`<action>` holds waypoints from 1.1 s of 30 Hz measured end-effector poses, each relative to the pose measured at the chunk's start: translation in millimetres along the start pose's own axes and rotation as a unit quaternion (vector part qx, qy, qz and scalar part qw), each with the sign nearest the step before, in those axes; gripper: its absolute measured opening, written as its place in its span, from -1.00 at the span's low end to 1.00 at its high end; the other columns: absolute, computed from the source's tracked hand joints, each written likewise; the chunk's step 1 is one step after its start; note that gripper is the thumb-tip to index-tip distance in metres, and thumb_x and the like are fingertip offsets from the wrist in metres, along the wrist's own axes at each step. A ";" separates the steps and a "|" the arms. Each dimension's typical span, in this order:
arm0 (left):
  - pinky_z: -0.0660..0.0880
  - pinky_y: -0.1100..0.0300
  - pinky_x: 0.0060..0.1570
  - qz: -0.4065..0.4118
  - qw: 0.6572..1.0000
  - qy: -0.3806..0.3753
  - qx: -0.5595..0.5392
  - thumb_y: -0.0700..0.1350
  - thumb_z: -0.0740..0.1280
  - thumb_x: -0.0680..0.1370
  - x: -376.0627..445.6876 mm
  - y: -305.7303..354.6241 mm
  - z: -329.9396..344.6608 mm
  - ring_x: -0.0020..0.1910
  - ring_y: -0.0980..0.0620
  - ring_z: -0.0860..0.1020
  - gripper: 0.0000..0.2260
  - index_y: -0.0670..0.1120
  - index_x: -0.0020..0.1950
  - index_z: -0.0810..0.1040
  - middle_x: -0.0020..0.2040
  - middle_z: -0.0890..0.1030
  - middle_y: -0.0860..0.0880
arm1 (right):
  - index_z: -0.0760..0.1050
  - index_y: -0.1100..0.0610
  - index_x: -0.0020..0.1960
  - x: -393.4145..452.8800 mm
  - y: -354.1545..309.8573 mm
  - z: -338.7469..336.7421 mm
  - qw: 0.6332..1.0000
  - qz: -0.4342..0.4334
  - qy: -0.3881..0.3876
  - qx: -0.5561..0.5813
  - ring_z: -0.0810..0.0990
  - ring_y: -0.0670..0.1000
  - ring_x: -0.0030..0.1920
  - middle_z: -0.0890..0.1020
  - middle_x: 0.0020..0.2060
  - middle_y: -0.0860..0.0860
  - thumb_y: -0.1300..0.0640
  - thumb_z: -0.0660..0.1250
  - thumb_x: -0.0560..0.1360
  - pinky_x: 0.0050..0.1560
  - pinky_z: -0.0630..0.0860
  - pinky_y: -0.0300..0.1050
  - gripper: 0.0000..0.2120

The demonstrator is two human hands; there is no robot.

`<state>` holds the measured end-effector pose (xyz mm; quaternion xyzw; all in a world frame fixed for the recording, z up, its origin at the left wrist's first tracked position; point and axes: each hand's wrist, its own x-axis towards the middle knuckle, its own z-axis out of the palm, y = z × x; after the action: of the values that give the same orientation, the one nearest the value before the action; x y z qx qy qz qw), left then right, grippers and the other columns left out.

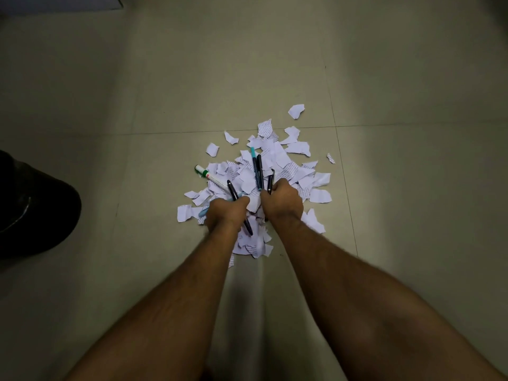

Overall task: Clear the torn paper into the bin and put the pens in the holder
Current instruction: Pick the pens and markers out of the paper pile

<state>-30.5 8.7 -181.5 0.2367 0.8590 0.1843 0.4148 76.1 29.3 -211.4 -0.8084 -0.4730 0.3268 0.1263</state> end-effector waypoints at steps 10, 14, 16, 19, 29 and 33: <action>0.64 0.07 -0.20 0.086 0.995 -0.033 -0.045 -0.01 0.46 0.46 7.6 7.3 8.9 -0.31 -0.11 0.65 -0.80 -0.13 -0.26 0.64 -0.25 0.70 -0.12 | 0.62 0.14 0.08 9.8 -5.6 1.4 0.994 0.091 -0.025 0.061 0.65 0.18 0.01 0.68 0.01 0.12 -0.12 0.40 0.44 -0.04 0.57 -0.06 -0.62; 0.53 0.20 -0.32 0.070 0.991 -0.042 -0.105 0.00 0.46 0.48 5.3 11.9 7.5 -0.31 -0.04 0.56 -0.82 -0.11 -0.18 0.63 -0.23 0.66 -0.08 | 0.62 0.10 0.01 2.7 -1.9 -0.2 0.992 0.088 -0.003 0.089 0.65 0.17 -0.03 0.69 -0.07 0.08 -0.17 0.40 0.41 -0.08 0.54 -0.08 -0.63; 0.56 0.15 -0.26 0.065 0.986 -0.060 -0.141 -0.02 0.47 0.48 1.4 16.8 10.5 -0.26 -0.07 0.56 -0.83 -0.11 -0.19 0.63 -0.21 0.65 -0.11 | 0.63 0.09 -0.04 -1.6 2.5 -5.9 0.987 0.096 0.015 0.125 0.64 0.15 -0.06 0.69 -0.12 0.05 -0.15 0.41 0.39 -0.11 0.49 -0.12 -0.68; 0.53 0.16 -0.22 0.081 0.981 -0.102 -0.146 -0.04 0.48 0.47 -14.7 29.0 25.5 -0.27 -0.05 0.55 -0.82 -0.15 -0.15 0.65 -0.25 0.65 -0.08 | 0.61 0.08 -0.15 -6.8 15.2 -27.0 0.975 0.110 0.057 0.184 0.60 0.10 -0.14 0.65 -0.22 -0.02 -0.08 0.43 0.38 -0.14 0.42 -0.17 -0.77; 0.51 0.20 -0.14 0.190 0.950 -0.246 0.012 -0.03 0.51 0.43 -87.8 38.2 158.3 -0.25 -0.01 0.58 -0.82 -0.10 -0.28 0.63 -0.30 0.64 -0.04 | 0.65 0.04 -0.12 -16.8 151.7 -107.8 0.931 0.228 0.178 0.222 0.65 0.07 -0.15 0.69 -0.22 -0.02 0.00 0.40 0.41 -0.14 0.51 -0.16 -0.86; 0.55 0.17 -0.08 0.246 0.922 -0.275 0.116 0.03 0.49 0.43 -124.7 25.7 210.2 -0.15 -0.07 0.64 -0.82 -0.07 -0.24 0.65 -0.20 0.70 -0.07 | 0.66 0.05 -0.04 -21.4 200.2 -137.7 0.913 0.268 0.215 0.221 0.64 0.08 -0.08 0.71 -0.10 0.01 0.01 0.38 0.47 -0.16 0.42 -0.20 -0.85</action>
<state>212.0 -14.7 -213.9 0.5280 0.6415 0.1072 0.5461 294.6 -78.7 -201.5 -0.9072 -0.1157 0.2623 0.3078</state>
